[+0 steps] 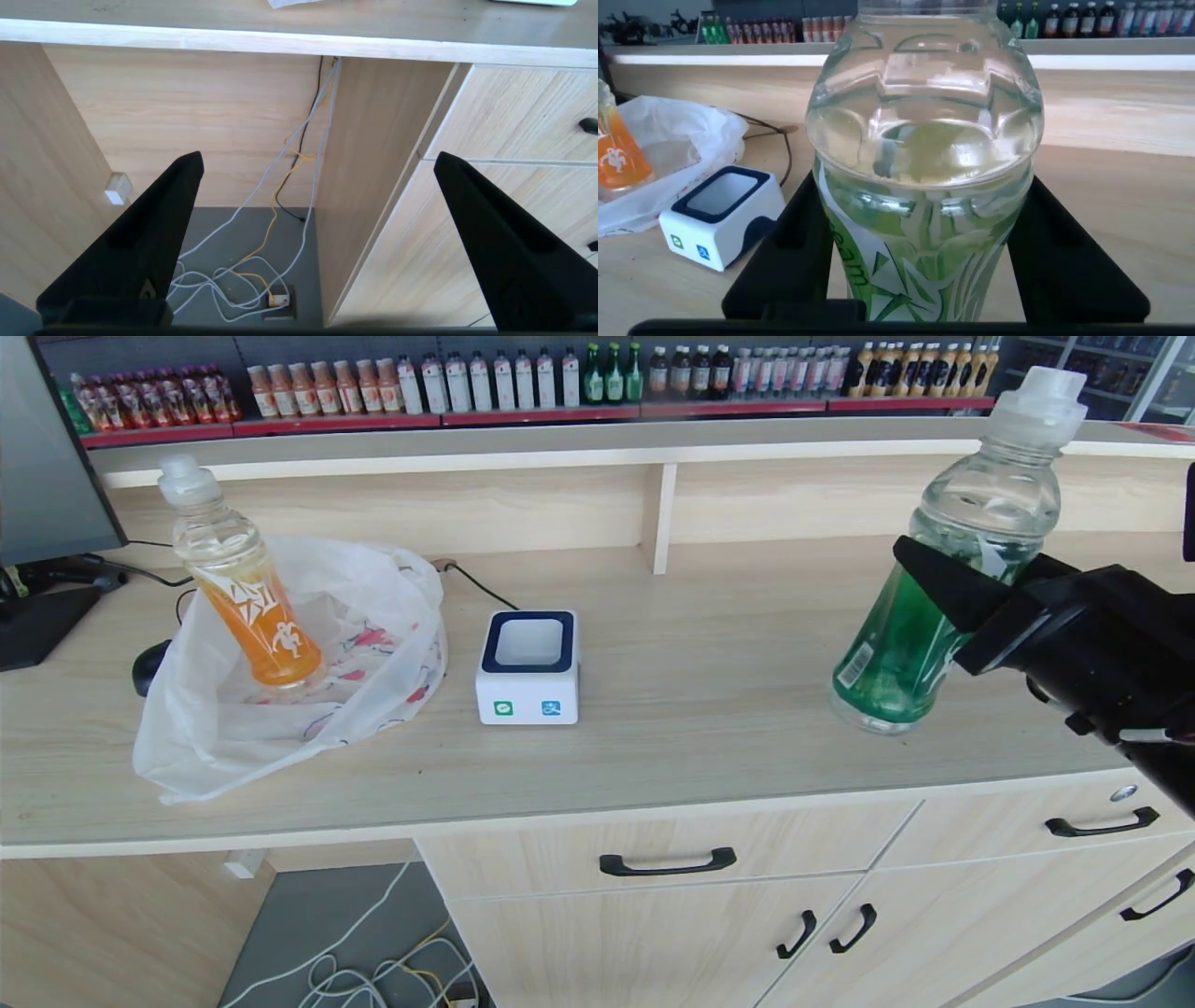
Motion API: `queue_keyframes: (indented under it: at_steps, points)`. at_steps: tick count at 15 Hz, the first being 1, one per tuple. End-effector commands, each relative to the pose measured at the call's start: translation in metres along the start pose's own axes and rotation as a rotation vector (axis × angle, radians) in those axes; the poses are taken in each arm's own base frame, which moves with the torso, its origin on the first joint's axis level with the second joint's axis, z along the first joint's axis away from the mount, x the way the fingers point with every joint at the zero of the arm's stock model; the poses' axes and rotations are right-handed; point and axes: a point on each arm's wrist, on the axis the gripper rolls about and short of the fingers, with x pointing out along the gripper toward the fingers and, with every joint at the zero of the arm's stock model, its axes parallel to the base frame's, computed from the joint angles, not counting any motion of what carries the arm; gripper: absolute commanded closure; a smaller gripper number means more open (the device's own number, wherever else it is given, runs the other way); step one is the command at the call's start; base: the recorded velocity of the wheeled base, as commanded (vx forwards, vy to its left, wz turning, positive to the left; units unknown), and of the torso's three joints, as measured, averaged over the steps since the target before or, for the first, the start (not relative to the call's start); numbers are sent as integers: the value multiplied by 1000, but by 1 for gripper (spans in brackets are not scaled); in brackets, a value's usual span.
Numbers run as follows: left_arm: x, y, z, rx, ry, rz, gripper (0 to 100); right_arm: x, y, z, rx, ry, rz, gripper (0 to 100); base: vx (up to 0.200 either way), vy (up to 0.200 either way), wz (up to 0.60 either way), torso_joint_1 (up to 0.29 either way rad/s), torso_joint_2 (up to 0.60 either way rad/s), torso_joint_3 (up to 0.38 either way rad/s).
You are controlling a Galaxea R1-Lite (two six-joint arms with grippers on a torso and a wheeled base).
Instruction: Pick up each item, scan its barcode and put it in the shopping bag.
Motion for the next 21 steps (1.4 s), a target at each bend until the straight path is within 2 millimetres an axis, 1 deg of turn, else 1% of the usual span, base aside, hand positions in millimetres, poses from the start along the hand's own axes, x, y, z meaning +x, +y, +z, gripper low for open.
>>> queue_keyframes:
  at_steps: [1, 3, 4, 5, 8, 11, 13, 16, 20, 21]
  points:
    - [0, 0, 0, -1, 0, 0, 0, -27, 7, 6, 17, -1, 27, 100, 0, 0, 0, 0, 0, 0]
    - [0, 0, 0, -1, 0, 0, 0, -45, 19, 9, 41, -3, 80, 100, 0, 0, 0, 0, 0, 0]
    - [0, 0, 0, -1, 0, 0, 0, -50, 21, 10, 47, -2, 95, 100, 0, 0, 0, 0, 0, 0]
    - [0, 0, 0, -1, 0, 0, 0, -58, 23, 9, 53, 2, 108, 100, 0, 0, 0, 0, 0, 0]
    - [0, 0, 0, -1, 0, 0, 0, -71, 28, 7, 114, 20, 139, 100, 0, 0, 0, 0, 0, 0]
    - [0, 0, 0, -1, 0, 0, 0, -73, 30, 7, 190, 26, 152, 100, 0, 0, 0, 0, 0, 0]
    - [0, 0, 0, -1, 0, 0, 0, -74, 35, 9, 236, 21, 184, 100, 0, 0, 0, 0, 0, 0]
    - [0, 0, 0, -1, 0, 0, 0, -77, 40, 12, 258, 9, 227, 100, 0, 0, 0, 0, 0, 0]
    - [0, 0, 0, -1, 0, 0, 0, -75, 47, 18, 337, 2, 285, 100, 0, 0, 0, 0, 0, 0]
    - [0, 0, 0, -1, 0, 0, 0, -72, 48, 18, 360, 4, 302, 100, 0, 0, 0, 0, 0, 0]
